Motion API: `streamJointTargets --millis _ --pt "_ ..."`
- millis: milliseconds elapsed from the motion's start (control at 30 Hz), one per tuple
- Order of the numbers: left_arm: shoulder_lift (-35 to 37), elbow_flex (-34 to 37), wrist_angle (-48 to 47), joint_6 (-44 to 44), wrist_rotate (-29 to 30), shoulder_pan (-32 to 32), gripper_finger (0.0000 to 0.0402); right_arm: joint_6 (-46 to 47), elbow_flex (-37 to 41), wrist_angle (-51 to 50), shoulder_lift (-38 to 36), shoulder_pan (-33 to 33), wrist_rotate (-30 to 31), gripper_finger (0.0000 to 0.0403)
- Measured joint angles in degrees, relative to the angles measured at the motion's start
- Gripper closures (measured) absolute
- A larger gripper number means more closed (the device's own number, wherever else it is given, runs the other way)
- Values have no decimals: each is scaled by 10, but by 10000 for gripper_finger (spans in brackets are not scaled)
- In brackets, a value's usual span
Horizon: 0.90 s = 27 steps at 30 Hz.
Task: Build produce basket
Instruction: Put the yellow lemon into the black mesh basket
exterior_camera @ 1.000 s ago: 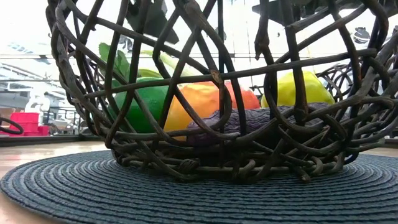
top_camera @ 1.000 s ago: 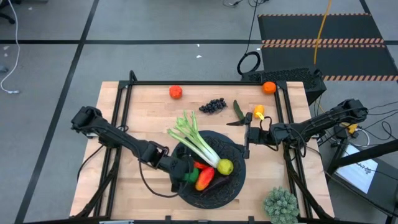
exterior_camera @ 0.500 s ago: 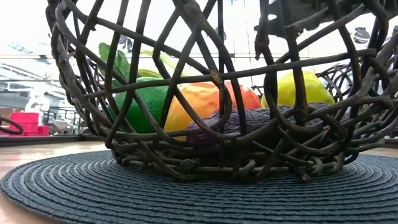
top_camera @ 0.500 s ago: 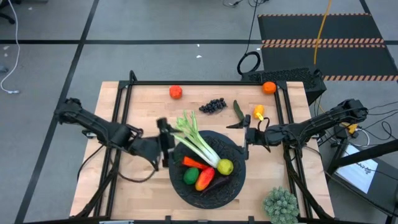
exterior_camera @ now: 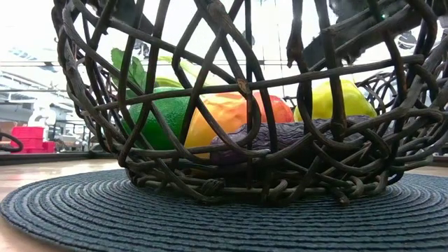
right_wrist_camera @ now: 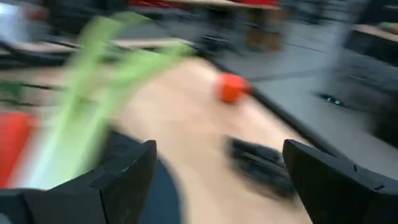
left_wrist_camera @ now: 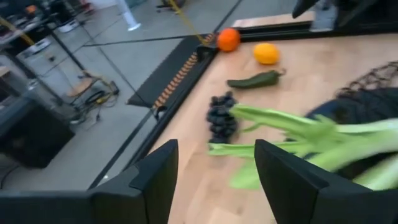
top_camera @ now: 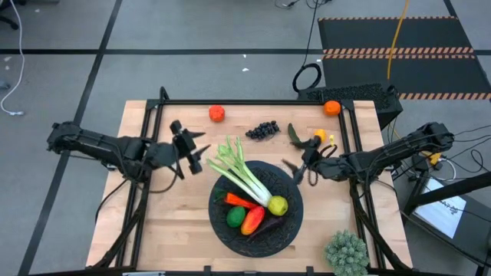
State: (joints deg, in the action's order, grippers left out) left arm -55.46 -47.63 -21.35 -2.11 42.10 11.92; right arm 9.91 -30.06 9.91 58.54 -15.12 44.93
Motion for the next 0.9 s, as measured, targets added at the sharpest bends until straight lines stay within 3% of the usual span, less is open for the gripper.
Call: streamJointTargets --millis 67,167,433,567,900 --pt "13 16 11 11 -9 -19 197 15 0 -31 0 19 46 63" --pt "22 25 17 28 -24 -40 201 39 0 -67 -1 65 57 71" --pt "22 25 48 87 -37 -84 204 165 0 -148 -1 247 -117 89" --pt "22 25 51 93 -65 -103 204 237 0 -227 -1 317 -154 89" --pt "14 25 50 80 -90 -135 204 363 0 -385 -1 346 -166 65"
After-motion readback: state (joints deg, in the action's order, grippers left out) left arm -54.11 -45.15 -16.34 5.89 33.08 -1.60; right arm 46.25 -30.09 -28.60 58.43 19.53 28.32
